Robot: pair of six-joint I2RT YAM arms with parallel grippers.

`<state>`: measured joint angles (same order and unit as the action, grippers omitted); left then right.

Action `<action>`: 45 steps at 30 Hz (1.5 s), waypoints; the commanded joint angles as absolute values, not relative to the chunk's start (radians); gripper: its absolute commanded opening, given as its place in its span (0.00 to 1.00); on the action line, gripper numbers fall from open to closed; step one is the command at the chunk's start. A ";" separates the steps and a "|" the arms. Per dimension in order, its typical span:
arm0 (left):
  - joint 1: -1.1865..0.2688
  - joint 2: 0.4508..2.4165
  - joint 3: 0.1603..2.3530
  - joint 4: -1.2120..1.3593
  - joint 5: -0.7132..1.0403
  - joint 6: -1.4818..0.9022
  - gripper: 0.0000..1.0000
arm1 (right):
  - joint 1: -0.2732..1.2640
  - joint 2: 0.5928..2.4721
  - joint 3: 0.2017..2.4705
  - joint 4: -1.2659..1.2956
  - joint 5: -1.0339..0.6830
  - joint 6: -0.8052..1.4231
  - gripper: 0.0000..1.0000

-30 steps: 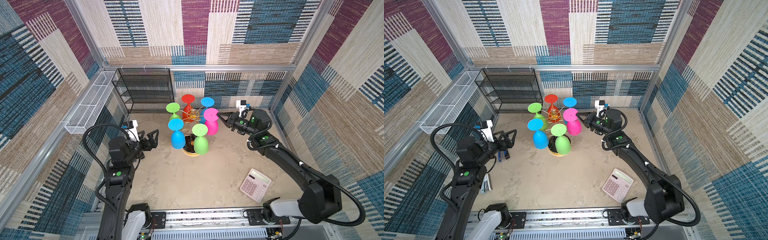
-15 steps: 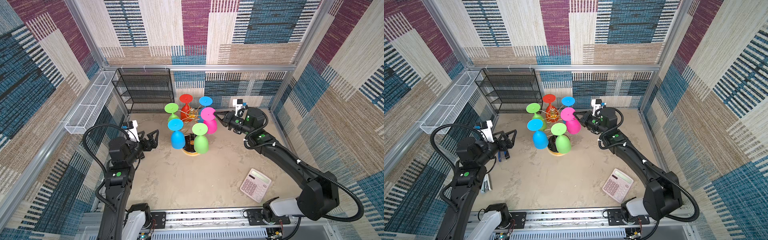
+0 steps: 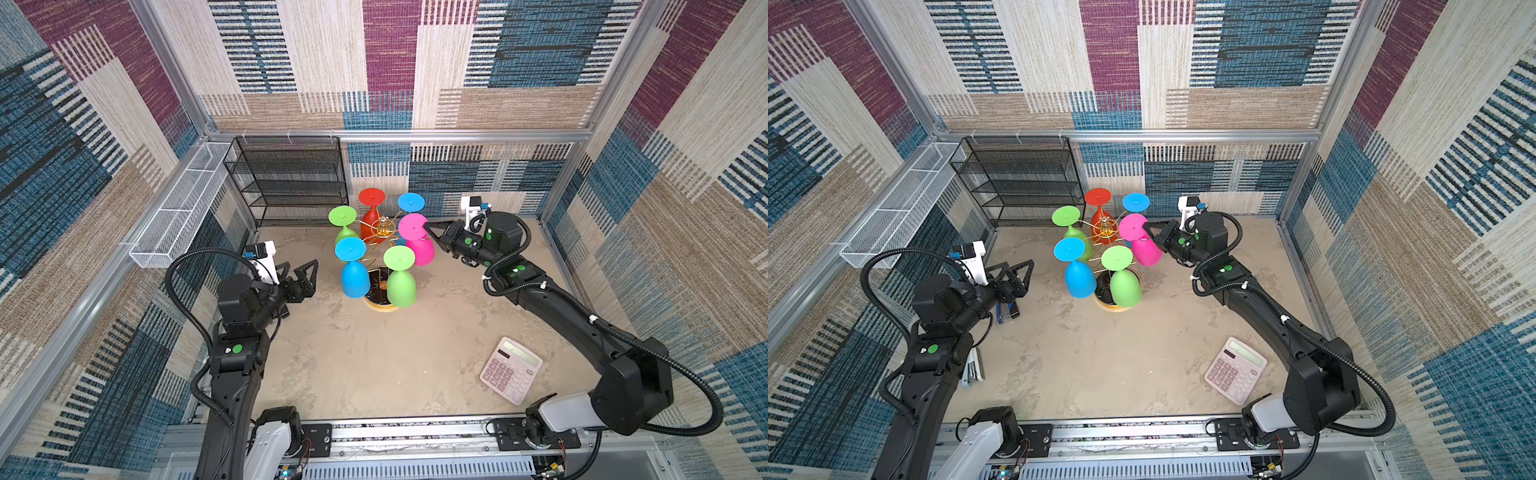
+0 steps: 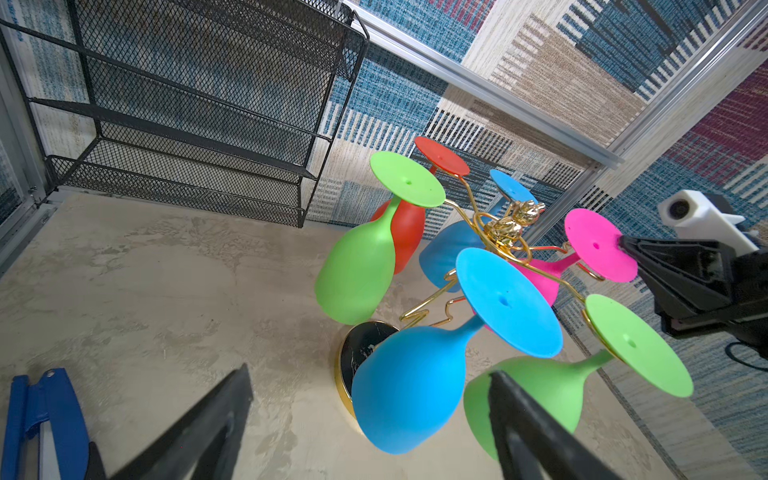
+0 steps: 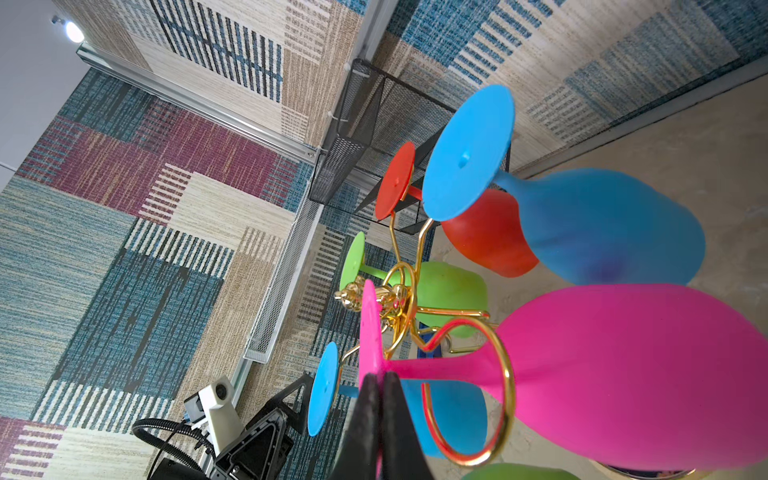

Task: Take the wine glass off the wine glass rack
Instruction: 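Lift the magenta glass off its rack arm with the right gripper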

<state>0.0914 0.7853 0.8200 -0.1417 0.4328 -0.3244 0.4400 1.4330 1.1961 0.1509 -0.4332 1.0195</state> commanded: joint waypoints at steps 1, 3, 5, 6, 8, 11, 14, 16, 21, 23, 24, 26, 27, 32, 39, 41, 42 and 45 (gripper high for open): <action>0.093 0.783 0.821 -0.126 0.448 -0.341 0.91 | 0.449 1.440 1.213 0.157 -0.418 1.002 0.00; 0.094 0.783 0.820 -0.127 0.448 -0.341 0.91 | 0.454 1.441 1.215 0.153 -0.420 0.999 0.00; 0.093 0.781 0.819 -0.126 0.447 -0.342 0.91 | 0.458 1.441 1.216 0.149 -0.422 0.997 0.00; 0.093 0.782 0.819 -0.126 0.448 -0.342 0.91 | 0.460 1.440 1.217 0.147 -0.422 0.996 0.00; 0.094 0.781 0.819 -0.126 0.448 -0.342 0.91 | 0.466 1.437 1.214 0.140 -0.422 0.992 0.00; 0.094 0.781 0.820 -0.126 0.448 -0.341 0.91 | 0.469 1.430 1.207 0.134 -0.419 0.989 0.00; 0.094 0.780 0.818 -0.126 0.449 -0.341 0.91 | 0.469 1.416 1.190 0.133 -0.412 0.991 0.00; 0.094 0.781 0.818 -0.124 0.448 -0.343 0.91 | 0.469 1.406 1.180 0.132 -0.404 0.991 0.00; 0.094 0.781 0.818 -0.124 0.449 -0.343 0.91 | 0.469 1.368 1.141 0.138 -0.380 0.999 0.00; 0.093 0.781 0.818 -0.123 0.449 -0.345 0.91 | 0.469 1.352 1.124 0.137 -0.368 1.000 0.00; 0.094 0.780 0.818 -0.122 0.449 -0.344 0.91 | 0.469 1.342 1.113 0.140 -0.361 1.004 0.00; 0.094 0.779 0.818 -0.123 0.448 -0.345 0.91 | 0.469 1.324 1.091 0.145 -0.345 1.009 0.00; 0.093 0.779 0.818 -0.122 0.448 -0.347 0.91 | 0.469 1.315 1.078 0.148 -0.336 1.012 0.00; 0.094 0.779 0.818 -0.118 0.447 -0.349 0.91 | 0.468 1.264 1.023 0.182 -0.304 1.033 0.00; 0.093 0.782 0.851 -0.109 0.467 -0.384 0.91 | 0.446 1.153 0.950 0.175 -0.263 1.023 0.00; 0.094 0.787 0.874 -0.115 0.495 -0.397 0.90 | 0.437 1.115 0.924 0.166 -0.253 1.022 0.00; 0.094 0.790 0.889 -0.120 0.516 -0.403 0.90 | 0.429 1.094 0.909 0.161 -0.248 1.020 0.00; 0.092 0.803 0.941 -0.123 0.597 -0.434 0.88 | 0.399 1.030 0.879 0.129 -0.232 0.997 0.00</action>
<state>0.0914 0.7959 0.9024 -0.1421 0.5007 -0.3832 0.4168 1.0740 0.8955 0.1291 -0.2638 1.0241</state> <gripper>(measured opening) 0.883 0.059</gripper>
